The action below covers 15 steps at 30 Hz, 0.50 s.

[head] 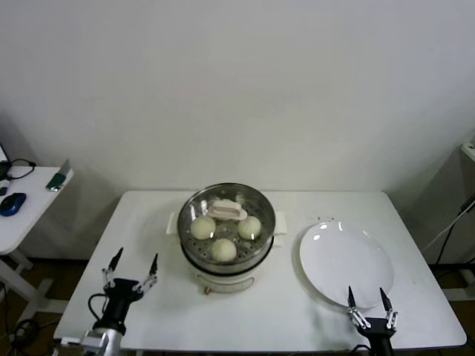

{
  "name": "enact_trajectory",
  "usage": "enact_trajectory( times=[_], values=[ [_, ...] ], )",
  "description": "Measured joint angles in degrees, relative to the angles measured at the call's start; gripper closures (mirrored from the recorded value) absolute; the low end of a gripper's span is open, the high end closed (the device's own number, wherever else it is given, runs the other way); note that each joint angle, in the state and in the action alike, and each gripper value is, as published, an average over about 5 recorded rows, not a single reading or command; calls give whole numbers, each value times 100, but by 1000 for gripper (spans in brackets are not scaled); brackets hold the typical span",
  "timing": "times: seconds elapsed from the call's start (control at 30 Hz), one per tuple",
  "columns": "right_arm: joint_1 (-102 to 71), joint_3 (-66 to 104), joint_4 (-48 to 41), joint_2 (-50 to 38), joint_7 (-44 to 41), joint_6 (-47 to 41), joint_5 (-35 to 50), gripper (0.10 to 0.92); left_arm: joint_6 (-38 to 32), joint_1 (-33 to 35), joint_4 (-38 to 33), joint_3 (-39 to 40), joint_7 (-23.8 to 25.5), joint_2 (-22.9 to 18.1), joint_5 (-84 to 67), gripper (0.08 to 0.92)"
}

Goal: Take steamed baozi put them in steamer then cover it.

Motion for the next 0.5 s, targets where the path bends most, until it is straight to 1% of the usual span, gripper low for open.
enact_trajectory(
  times=[0.23,0.5],
  values=[
    [-5,5,0,-4,12,1,6,203,-318,100,282,-28,22,-5,-367,177],
    [-16,3,0,3,20,4,11,203,-499,183,408,0,58,-17,-538,177]
  ],
)
